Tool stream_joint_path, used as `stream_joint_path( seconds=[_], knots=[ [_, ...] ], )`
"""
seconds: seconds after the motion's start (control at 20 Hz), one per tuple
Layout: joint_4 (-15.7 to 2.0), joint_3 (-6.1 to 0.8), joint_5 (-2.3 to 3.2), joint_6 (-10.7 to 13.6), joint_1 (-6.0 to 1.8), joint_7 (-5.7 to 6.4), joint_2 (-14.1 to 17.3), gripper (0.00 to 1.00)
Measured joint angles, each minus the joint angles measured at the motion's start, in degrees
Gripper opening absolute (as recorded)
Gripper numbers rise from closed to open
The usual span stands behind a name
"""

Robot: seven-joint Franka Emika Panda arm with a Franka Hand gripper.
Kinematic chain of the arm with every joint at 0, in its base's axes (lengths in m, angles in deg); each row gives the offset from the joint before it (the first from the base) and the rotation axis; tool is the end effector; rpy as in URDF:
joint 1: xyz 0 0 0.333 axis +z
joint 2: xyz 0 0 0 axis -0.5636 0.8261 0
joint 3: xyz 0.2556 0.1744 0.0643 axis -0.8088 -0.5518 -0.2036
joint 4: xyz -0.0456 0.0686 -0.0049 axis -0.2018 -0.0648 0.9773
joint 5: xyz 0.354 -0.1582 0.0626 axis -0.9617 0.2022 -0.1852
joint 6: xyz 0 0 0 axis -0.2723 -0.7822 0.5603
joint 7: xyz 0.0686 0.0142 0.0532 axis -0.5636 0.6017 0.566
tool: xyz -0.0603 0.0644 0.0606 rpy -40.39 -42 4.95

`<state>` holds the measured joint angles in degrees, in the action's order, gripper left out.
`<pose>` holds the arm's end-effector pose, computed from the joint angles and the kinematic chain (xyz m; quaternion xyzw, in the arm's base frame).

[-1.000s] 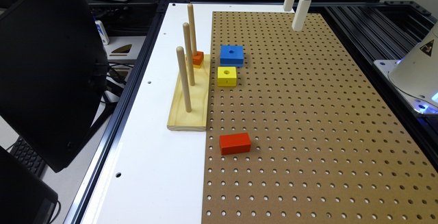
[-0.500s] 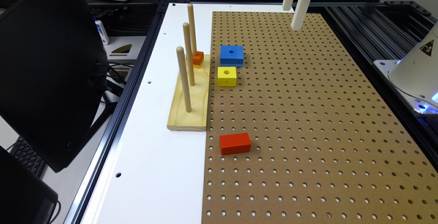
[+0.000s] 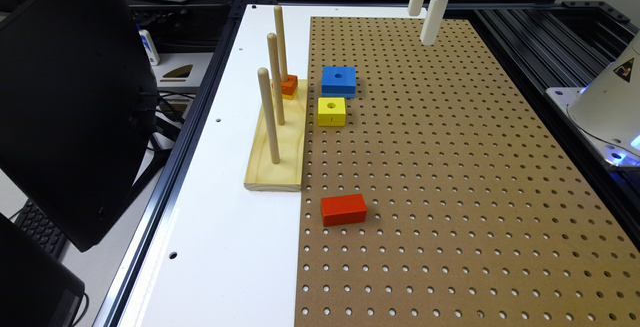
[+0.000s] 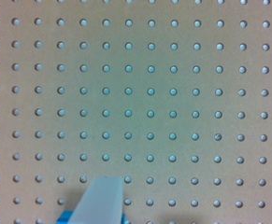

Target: Pick up yellow block.

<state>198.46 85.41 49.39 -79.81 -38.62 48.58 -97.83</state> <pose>0.3982 -0.0225 0.3496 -0.9250 0.3795 -0.0197 0.0022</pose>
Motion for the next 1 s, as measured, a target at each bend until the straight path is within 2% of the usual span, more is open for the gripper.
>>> stream_joint_path(
  seconds=[0.25,0.6,1.0],
  knots=[
    [-1.15,0.00,0.00,0.00,0.00,0.00,0.82,1.00],
    [-5.61,-0.21,-0.03,0.00,0.01,0.07,5.81,1.00],
    [-8.05,-0.25,-0.03,0.00,-0.28,0.08,8.34,1.00]
  ],
)
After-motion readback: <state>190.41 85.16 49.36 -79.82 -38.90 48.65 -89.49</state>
